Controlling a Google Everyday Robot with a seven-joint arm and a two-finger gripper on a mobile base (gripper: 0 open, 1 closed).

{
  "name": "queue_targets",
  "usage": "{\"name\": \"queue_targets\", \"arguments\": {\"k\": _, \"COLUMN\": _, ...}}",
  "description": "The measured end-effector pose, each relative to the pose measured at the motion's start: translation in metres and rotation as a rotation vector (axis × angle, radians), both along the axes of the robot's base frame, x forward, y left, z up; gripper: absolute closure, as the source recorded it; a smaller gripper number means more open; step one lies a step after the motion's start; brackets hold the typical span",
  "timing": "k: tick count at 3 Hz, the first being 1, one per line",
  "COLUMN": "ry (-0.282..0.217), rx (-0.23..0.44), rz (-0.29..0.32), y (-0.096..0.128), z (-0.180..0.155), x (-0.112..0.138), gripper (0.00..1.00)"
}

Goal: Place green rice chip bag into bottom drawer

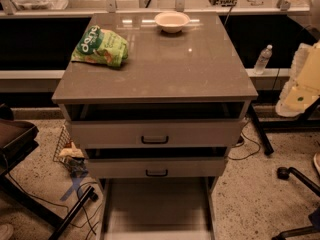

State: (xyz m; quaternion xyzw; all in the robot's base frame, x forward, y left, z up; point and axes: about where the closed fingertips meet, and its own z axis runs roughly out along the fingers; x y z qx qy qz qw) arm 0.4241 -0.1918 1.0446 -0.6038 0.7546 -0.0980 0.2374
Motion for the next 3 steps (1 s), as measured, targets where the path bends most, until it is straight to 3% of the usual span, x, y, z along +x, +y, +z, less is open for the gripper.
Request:
{"name": "queue_targets", "arguments": {"k": 1, "ry": 0.0, "rx": 0.0, "rz": 0.0, "y": 0.0, "z": 0.0, "x": 0.0, "gripper": 0.0}}
{"name": "queue_targets", "arguments": {"k": 2, "ry": 0.005, "rx": -0.032, "rz": 0.004, "y": 0.01, "z": 0.003, "x": 0.02, "gripper": 0.0}}
{"name": "queue_targets", "arguments": {"k": 3, "ry": -0.026, "rx": -0.055, "rz": 0.047, "y": 0.027, "z": 0.002, "x": 0.075, "gripper": 0.0}}
